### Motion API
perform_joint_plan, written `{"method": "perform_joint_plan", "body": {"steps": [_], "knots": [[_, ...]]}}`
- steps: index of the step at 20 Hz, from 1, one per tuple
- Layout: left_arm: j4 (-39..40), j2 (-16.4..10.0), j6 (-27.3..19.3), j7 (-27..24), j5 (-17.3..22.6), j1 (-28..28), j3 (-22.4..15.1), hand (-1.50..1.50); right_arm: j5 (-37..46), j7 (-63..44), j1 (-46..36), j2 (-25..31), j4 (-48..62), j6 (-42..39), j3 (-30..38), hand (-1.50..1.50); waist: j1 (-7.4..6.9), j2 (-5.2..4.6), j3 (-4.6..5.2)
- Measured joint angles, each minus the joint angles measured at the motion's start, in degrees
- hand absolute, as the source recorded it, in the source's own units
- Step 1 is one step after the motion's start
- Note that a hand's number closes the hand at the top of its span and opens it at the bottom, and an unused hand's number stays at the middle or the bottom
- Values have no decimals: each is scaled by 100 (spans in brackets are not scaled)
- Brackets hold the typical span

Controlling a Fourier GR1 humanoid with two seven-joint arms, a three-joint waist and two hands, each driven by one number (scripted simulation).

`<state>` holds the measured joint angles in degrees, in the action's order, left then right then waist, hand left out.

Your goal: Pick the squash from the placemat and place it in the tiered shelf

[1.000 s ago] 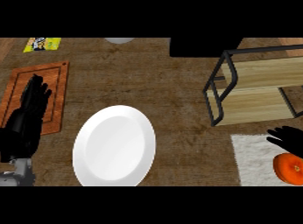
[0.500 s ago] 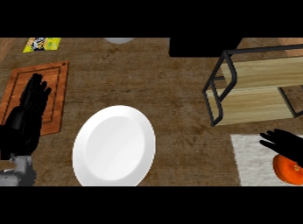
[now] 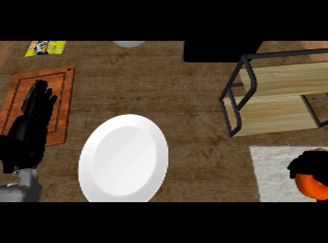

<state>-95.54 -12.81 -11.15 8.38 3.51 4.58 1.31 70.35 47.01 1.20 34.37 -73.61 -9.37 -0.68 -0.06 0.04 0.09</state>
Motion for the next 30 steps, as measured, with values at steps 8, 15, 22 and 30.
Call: {"method": "perform_joint_plan", "body": {"steps": [8, 15, 22, 30], "knots": [[-63, 157, 38, -44, -129, -122, -2, 0, 132, 128, 55, -277, -196, 614, 72, 150, 14, 11, 18], [-139, 96, -4, 16, -147, -183, 112, 0, 186, -1950, 611, -1315, -847, 162, 542, 150, 174, 80, 120], [-180, 62, 60, -5, -110, -275, 158, 0, -237, -3305, 1329, -2597, -2635, -808, 352, 150, 200, 68, 63], [-211, 128, 6, 5, -168, -327, 127, 0, -2017, -4807, 1818, -3312, -5234, -1415, 387, 150, 246, 59, 14]]}}
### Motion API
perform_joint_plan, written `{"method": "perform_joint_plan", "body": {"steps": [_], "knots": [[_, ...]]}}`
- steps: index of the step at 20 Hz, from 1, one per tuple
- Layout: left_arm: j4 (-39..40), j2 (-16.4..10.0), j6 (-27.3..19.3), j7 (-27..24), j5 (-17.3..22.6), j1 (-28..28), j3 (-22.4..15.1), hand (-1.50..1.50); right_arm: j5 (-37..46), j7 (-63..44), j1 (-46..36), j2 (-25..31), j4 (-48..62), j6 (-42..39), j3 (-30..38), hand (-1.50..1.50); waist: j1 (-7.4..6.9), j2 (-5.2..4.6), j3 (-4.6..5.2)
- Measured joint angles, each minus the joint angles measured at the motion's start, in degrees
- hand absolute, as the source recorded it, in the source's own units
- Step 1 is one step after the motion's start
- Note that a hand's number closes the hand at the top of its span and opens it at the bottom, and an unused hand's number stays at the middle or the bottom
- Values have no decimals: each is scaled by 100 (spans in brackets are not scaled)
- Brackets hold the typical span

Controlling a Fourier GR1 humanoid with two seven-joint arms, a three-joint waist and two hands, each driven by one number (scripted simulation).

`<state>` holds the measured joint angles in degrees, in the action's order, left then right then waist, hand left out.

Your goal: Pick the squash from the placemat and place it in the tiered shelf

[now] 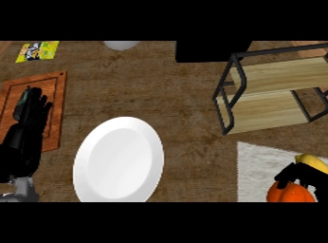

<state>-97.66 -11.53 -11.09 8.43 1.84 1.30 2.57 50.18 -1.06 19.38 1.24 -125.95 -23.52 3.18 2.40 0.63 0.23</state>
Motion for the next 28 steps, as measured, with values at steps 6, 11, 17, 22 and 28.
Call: {"method": "perform_joint_plan", "body": {"steps": [6, 11, 17, 22, 28], "knots": [[-130, -39, 78, 139, 26, 81, -20, 0, -402, -1477, -648, -47, -785, -306, 492, 150, -131, -31, -8], [-76, -8, 87, 136, -23, 170, -33, 0, -493, -2235, -1584, 167, -798, -766, 1158, 150, -177, -45, -14], [137, 59, 164, -68, -15, 178, 16, 0, -923, -2661, -2643, 454, -523, -963, 1974, 150, -213, -54, -19], [64, 98, 223, -17, -50, 136, 31, 0, -1190, -2728, -3120, 602, -43, -601, 2171, 150, -245, -59, -21], [194, 99, 294, 35, -54, 355, 129, 0, -1115, -2075, -3546, 934, 1265, 240, 2274, 150, -260, -68, -24]]}}
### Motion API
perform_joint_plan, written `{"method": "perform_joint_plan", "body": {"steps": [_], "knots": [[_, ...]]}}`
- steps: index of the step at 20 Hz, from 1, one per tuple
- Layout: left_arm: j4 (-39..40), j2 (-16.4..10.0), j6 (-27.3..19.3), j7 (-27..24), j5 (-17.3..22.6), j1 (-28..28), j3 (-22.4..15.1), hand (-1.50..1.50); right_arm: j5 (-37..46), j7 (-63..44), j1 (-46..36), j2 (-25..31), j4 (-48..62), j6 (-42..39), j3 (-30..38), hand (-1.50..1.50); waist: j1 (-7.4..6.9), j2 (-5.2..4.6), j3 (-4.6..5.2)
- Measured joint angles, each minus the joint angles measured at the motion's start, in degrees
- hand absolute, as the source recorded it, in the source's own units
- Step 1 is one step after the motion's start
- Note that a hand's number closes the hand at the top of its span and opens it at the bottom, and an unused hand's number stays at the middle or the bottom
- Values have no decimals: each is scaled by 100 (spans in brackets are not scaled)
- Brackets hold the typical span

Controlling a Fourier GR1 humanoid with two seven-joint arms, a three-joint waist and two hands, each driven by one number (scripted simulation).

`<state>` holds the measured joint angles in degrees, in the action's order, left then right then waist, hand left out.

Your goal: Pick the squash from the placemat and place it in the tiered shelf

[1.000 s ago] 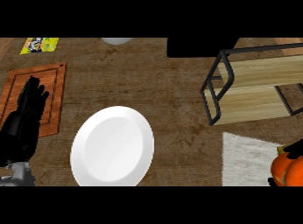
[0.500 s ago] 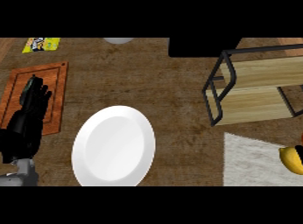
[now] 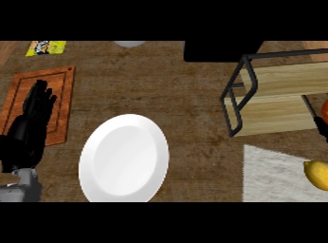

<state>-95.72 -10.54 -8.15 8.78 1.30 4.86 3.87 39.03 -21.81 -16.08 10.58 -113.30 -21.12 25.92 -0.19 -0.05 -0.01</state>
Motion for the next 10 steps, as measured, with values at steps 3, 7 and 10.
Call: {"method": "perform_joint_plan", "body": {"steps": [3, 7, 10], "knots": [[28, 41, -1, 14, -24, 50, 26, 0, 30, 262, -192, 95, 558, 428, -39, 150, -3, 0, 0], [-34, 106, 9, 46, -61, -3, -8, 0, 171, 651, -573, 193, 1495, 1055, -142, 150, -22, -2, 0], [-184, 110, 23, 167, -93, -19, 4, 0, 190, 880, -635, 258, 1899, 1362, -278, 150, -16, 1, 1]]}}
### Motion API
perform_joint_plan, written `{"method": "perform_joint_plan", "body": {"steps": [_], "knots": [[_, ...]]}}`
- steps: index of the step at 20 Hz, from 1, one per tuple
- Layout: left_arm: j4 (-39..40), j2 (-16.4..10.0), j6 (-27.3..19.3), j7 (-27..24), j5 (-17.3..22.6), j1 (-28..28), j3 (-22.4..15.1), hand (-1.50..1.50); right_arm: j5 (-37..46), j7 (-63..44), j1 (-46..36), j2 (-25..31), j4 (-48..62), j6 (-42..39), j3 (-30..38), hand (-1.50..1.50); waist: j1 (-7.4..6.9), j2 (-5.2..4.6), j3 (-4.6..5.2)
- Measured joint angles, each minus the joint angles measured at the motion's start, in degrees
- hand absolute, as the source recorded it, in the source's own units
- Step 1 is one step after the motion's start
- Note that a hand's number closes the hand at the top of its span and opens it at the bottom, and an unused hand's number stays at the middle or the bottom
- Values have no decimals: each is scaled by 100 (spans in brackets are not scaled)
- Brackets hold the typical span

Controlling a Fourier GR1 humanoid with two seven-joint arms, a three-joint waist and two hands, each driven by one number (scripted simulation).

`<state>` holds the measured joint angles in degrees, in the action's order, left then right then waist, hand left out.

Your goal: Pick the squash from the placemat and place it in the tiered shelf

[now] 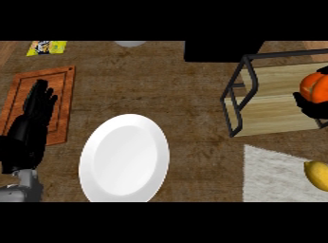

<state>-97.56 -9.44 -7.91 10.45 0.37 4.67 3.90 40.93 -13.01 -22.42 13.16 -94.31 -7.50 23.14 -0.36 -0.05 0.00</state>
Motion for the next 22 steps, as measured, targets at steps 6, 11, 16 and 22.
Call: {"method": "perform_joint_plan", "body": {"steps": [6, 11, 16, 22], "knots": [[138, 120, -35, -204, -141, -39, -69, 0, -202, 116, -524, 43, 1058, 508, 148, -150, -6, -5, -2], [162, 110, -5, -101, -138, 76, -4, 0, -566, 358, -747, 250, 1818, 542, 188, -150, 5, 8, 6], [100, 48, 119, -116, -89, -10, 96, 0, -898, 618, -902, 423, 2248, 607, 180, -150, 27, 30, 11], [163, 128, 81, -156, -134, -3, 89, 0, -1578, 645, -953, 518, 2053, 435, 426, -150, 56, 6, -21]]}}
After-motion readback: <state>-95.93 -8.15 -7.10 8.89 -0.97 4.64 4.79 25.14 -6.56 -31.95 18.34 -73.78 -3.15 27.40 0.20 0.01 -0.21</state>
